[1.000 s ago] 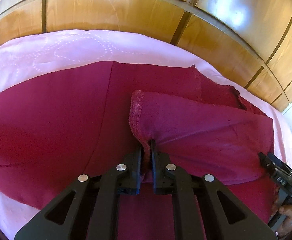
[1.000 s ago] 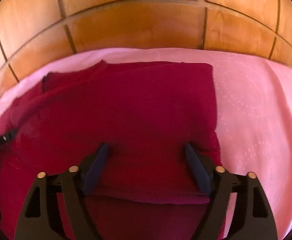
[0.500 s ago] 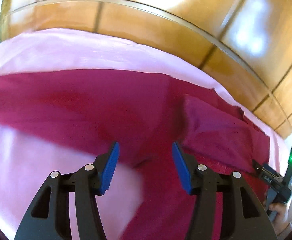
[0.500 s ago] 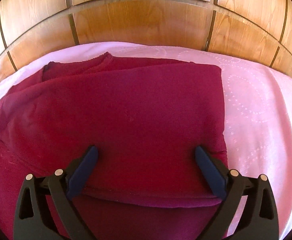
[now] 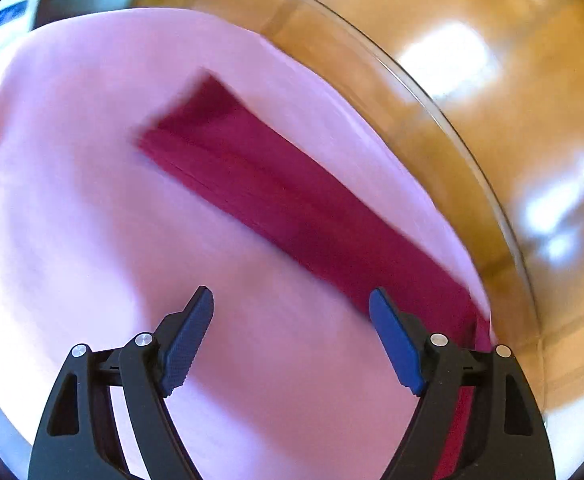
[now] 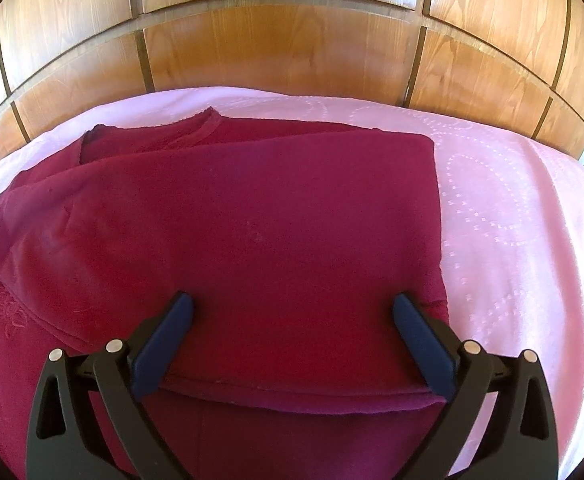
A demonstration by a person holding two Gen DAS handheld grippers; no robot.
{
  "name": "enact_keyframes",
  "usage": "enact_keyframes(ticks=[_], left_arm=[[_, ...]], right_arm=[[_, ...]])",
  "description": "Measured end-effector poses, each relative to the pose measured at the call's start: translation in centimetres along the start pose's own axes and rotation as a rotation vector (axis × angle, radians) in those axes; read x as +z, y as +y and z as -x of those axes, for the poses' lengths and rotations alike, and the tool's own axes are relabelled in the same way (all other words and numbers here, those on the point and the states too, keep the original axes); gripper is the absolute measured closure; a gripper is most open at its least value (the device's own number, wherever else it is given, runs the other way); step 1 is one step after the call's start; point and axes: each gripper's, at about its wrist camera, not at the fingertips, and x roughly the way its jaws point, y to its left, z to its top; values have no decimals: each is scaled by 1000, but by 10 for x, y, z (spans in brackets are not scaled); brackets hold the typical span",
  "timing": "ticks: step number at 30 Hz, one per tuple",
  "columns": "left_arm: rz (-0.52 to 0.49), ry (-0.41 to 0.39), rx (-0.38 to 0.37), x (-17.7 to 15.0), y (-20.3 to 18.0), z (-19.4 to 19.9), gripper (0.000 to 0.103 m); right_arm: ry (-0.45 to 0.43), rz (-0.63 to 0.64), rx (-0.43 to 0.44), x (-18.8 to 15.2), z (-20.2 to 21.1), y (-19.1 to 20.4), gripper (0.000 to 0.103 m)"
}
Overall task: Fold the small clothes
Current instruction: 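Grasp the other sleeve with the left gripper and fold it across the body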
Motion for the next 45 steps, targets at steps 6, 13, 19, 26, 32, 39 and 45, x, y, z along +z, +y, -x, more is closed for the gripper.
enact_keyframes(ticks=[6, 13, 19, 26, 32, 39, 45], left_arm=[[185, -11, 32, 44, 45, -17, 47], [199, -48, 120, 75, 48, -49, 94], [26, -98, 26, 76, -1, -22, 94], [-320, -87, -178, 11, -131, -2, 94], [-507, 43, -307, -73, -219, -31, 94], [-649, 204, -273, -144, -261, -81, 77], [-599, 178, -299, -156, -229, -49, 38]], right_arm=[[-1, 1, -2, -1, -1, 1, 3], [-2, 2, 0, -1, -1, 0, 2], [-2, 3, -1, -1, -1, -1, 2], [-2, 3, 0, 0, -1, -1, 2], [-2, 2, 4, 1, -1, -2, 2], [-3, -6, 17, 2, -2, -5, 2], [-2, -10, 23, 4, -5, -5, 2]])
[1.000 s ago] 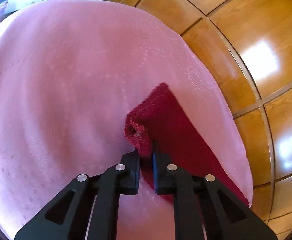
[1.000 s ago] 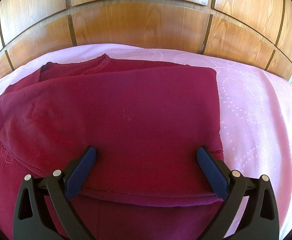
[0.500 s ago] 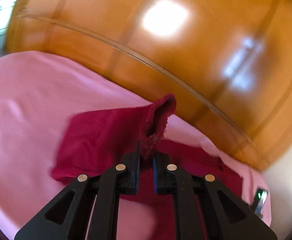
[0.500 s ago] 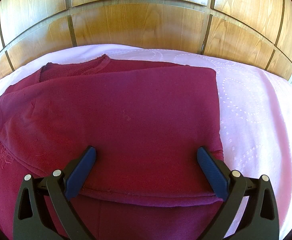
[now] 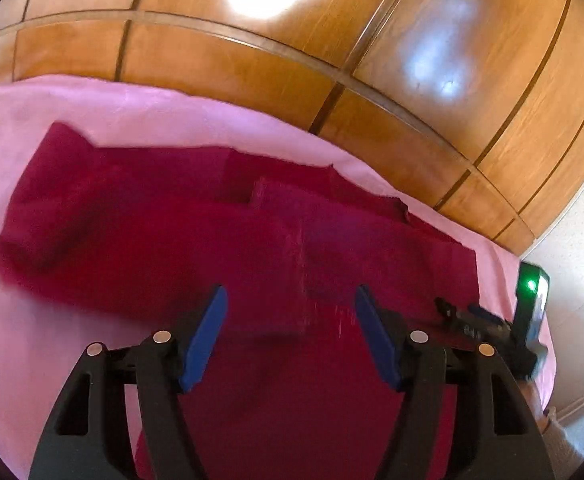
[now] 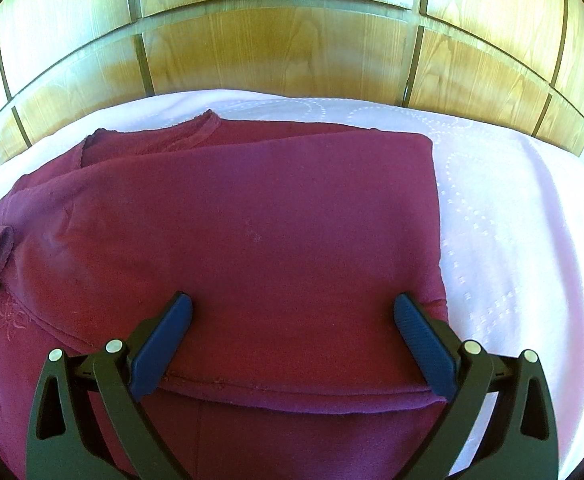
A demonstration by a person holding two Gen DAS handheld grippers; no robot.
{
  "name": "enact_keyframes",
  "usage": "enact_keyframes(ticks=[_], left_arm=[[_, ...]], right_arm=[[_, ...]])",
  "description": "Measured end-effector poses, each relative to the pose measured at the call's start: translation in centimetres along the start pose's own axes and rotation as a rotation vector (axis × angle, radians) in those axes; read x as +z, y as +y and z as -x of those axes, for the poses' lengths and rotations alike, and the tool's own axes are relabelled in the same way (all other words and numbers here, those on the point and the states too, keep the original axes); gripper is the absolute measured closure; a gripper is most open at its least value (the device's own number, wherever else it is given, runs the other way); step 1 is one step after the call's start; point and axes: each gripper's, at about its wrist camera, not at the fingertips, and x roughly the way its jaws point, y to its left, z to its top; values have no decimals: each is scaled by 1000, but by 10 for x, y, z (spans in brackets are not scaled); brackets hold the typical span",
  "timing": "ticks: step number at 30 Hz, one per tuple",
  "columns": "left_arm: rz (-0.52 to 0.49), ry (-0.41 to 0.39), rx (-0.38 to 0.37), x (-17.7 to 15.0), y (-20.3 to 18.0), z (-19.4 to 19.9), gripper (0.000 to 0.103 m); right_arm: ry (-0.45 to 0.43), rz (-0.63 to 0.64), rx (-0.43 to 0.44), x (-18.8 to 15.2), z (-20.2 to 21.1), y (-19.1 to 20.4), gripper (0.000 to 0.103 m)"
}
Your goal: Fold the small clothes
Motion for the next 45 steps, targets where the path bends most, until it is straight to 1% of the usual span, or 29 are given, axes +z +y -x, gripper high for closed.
enact_keyframes(ticks=[3, 7, 9, 11, 13, 16, 17, 18, 19, 20, 21, 22, 23, 24, 25, 26, 28, 29, 31, 33, 34, 35, 36, 37, 38, 40, 43, 45], left_arm=[[17, 1, -8, -24, 4, 15, 39], [-15, -4, 36, -48, 6, 23, 40], [-56, 8, 65, -62, 8, 19, 40], [-114, -13, 85, -74, 6, 14, 40], [-126, -14, 92, -74, 5, 16, 38], [-112, -19, 70, -73, 9, 16, 37], [-102, -20, 60, -72, 11, 16, 37], [-95, -22, 52, -72, 13, 17, 37], [-92, -24, 49, -73, 14, 17, 37], [-92, -26, 49, -74, 14, 17, 37], [-94, -25, 47, -74, 14, 17, 35], [-98, -25, 43, -75, 14, 17, 34], [-99, -25, 42, -75, 14, 17, 34], [-99, -25, 40, -76, 14, 17, 34], [-97, -26, 38, -76, 14, 17, 34], [-94, -27, 34, -76, 15, 18, 34], [-93, -28, 32, -76, 15, 17, 34], [-93, -30, 31, -76, 15, 17, 34], [-94, -31, 23, -77, 16, 18, 32], [-93, -33, 21, -77, 16, 18, 32], [-93, -34, 20, -77, 16, 17, 31], [-92, -34, 14, -78, 17, 17, 31], [-91, -34, 10, -78, 17, 17, 30], [-90, -34, 9, -78, 17, 17, 30], [-90, -35, 8, -78, 17, 17, 30], [-88, -36, 6, -78, 17, 16, 30], [-89, -36, 8, -79, 17, 16, 30], [-90, -36, 9, -79, 16, 16, 30]], right_arm=[[0, -2, 1, 0, 0, 0, 2], [2, -2, -1, 1, 0, 2, 2], [5, -1, -3, 1, 0, 2, 2], [11, 1, -7, 2, 0, 2, 2], [32, 6, -13, 5, -1, 4, 2], [79, 32, -41, 17, 7, 10, 3], [55, 19, -2, 23, 20, 14, 7], [30, -5, 68, 27, 32, 18, 10], [25, -26, 158, 31, 42, 24, 12], [46, -34, 280, 33, 49, 37, 16], [77, -16, 384, 34, 53, 54, 18], [94, -1, 427, 33, 54, 65, 24], [130, 26, 496, 31, 53, 85, 33], [160, 41, 546, 29, 50, 100, 37], [204, 50, 607, 26, 44, 118, 44], [234, 50, 644, 24, 38, 130, 47], [293, 46, 702, 21, 26, 151, 47], [314, 49, 714, 20, 18, 162, 48], [340, 58, 709, 21, 6, 177, 49], [365, 79, 685, 21, -5, 190, 59], [362, 92, 679, 20, -3, 194, 66], [363, 112, 670, 21, -3, 199, 82], [353, 129, 654, 21, 1, 202, 95], [320, 157, 634, 24, 9, 205, 95], [293, 173, 626, 22, 16, 204, 96], [220, 200, 621, 31, 40, 204, 97], [63, 225, 607, 54, 89, 190, 98], [-9, 226, 591, 66, 113, 178, 98]])
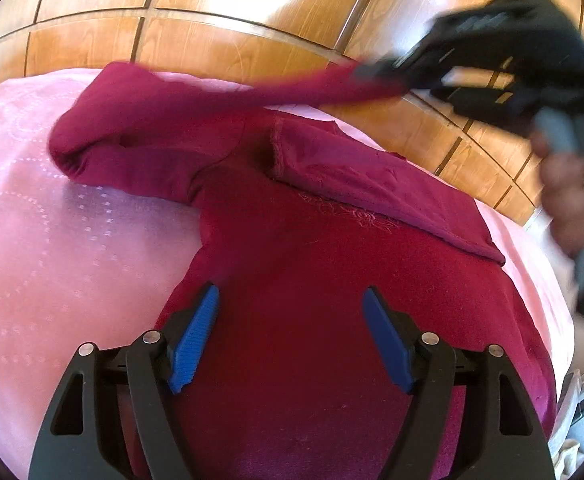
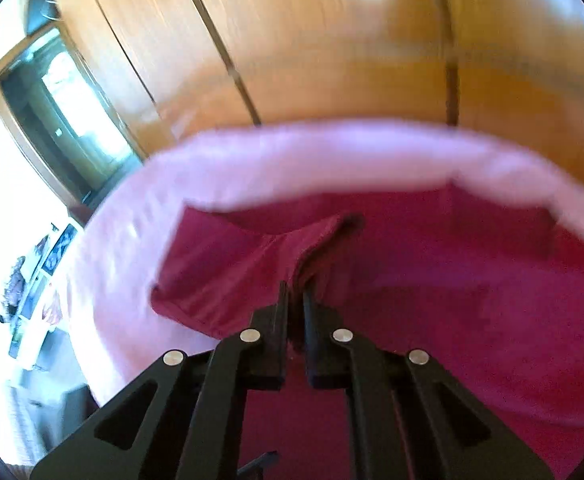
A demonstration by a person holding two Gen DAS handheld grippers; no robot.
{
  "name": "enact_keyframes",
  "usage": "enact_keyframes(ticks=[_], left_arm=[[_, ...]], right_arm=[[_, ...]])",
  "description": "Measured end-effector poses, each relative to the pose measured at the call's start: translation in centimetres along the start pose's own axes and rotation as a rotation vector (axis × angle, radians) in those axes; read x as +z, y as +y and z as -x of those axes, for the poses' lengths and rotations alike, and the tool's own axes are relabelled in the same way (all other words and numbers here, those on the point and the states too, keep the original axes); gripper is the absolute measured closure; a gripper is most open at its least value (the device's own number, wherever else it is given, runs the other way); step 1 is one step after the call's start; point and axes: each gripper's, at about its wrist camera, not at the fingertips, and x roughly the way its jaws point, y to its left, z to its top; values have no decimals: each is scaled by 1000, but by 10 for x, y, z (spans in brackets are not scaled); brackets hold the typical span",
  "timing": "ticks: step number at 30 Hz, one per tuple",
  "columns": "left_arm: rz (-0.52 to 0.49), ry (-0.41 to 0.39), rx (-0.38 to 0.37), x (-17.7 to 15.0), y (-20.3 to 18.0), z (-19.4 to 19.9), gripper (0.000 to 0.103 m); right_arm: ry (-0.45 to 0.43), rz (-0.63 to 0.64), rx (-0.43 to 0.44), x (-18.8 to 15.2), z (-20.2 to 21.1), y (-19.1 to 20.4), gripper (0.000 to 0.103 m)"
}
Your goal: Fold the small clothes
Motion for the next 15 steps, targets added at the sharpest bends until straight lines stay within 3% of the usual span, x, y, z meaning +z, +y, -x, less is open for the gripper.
enact_keyframes(ticks=[5, 15], left_arm=[[-4, 1, 8, -1, -2, 0, 30], [-12, 4, 24, -3, -5, -2, 30]], right_arm=[[-140, 20, -140, 12, 65, -24, 98], [-140, -175, -393, -27, 95, -138, 98]])
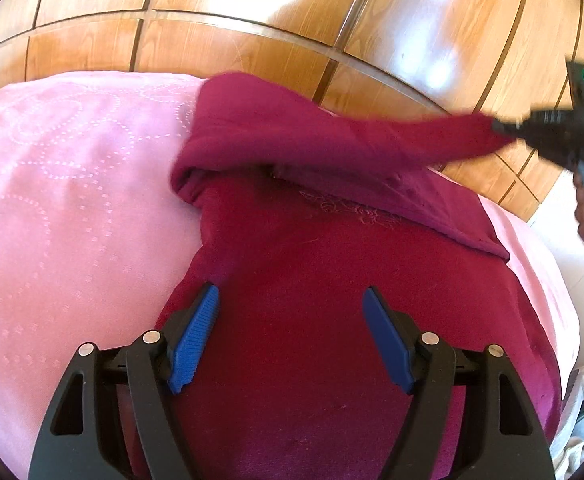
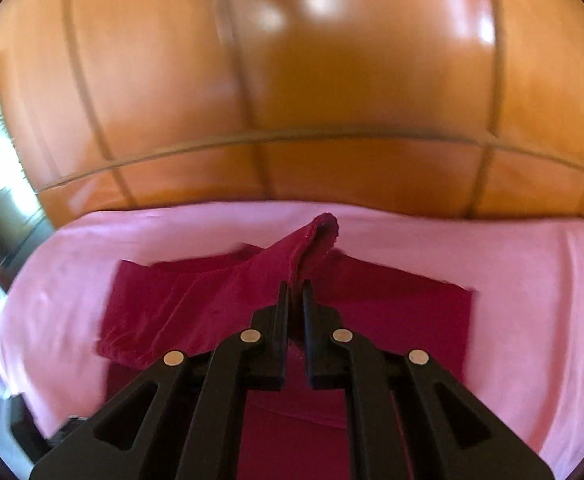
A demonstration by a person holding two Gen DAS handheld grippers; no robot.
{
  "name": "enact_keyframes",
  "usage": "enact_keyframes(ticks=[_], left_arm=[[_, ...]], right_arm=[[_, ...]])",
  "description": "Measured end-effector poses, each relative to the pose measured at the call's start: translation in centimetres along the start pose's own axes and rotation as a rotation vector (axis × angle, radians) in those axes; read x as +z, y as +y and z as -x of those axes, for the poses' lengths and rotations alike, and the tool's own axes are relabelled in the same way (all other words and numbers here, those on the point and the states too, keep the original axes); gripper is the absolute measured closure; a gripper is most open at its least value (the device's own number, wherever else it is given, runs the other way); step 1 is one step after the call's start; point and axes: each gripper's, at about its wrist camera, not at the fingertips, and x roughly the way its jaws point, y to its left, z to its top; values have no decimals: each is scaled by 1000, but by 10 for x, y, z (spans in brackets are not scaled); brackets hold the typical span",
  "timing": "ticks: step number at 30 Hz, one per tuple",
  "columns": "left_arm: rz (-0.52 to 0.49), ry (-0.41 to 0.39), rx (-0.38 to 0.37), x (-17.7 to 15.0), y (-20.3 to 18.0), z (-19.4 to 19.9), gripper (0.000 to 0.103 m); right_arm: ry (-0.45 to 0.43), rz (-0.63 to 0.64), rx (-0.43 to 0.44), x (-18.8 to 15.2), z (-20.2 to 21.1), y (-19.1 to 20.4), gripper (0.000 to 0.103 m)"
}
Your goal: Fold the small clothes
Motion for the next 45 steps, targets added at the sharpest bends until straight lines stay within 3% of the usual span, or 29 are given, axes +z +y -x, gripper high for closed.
enact_keyframes(ticks=[5, 9, 11, 13, 15, 17, 18, 24, 27, 31, 32, 34, 37, 40, 45], left_arm=[[-7, 3, 12, 0, -2, 0, 30], [-19, 12, 30, 0, -6, 0, 30], [-28, 34, 46, 2, -10, -1, 30], [-42, 68, 59, 10, -15, 2, 30], [-32, 56, 35, 18, -17, 10, 30], [-25, 15, 24, 34, -18, 20, 30], [-25, 4, 18, 42, -19, 21, 30], [-56, -32, 6, 92, -31, -5, 31], [-75, 8, 16, 106, -37, -38, 31], [-68, 113, 44, 93, -28, -72, 33], [-80, 154, 59, 82, -24, -81, 34], [-86, 138, 51, 78, -22, -81, 34], [-47, 140, 42, 85, -19, -74, 37], [4, 92, 19, 99, -10, -59, 37], [210, 61, 3, 138, 48, -54, 36]], right_arm=[[88, -96, -97, -30, -25, -55, 98], [151, -171, -147, -52, -53, -77, 98], [194, -223, -98, -63, -64, -89, 97], [176, -253, -65, -68, -60, -97, 95], [171, -255, -65, -68, -53, -103, 86], [160, -232, -84, -68, -41, -102, 63], [147, -220, -89, -68, -37, -102, 59], [91, -155, -23, -61, -16, -78, 59], [109, -81, -9, -61, -29, -55, 59], [185, -44, -27, -82, -54, -43, 59], [169, -27, -34, -90, -55, -41, 59], [122, -8, -37, -99, -51, -39, 59], [110, -18, -31, -101, -52, -43, 58], [99, -28, -20, -103, -52, -44, 58], [88, -27, -22, -104, -52, -44, 57]])
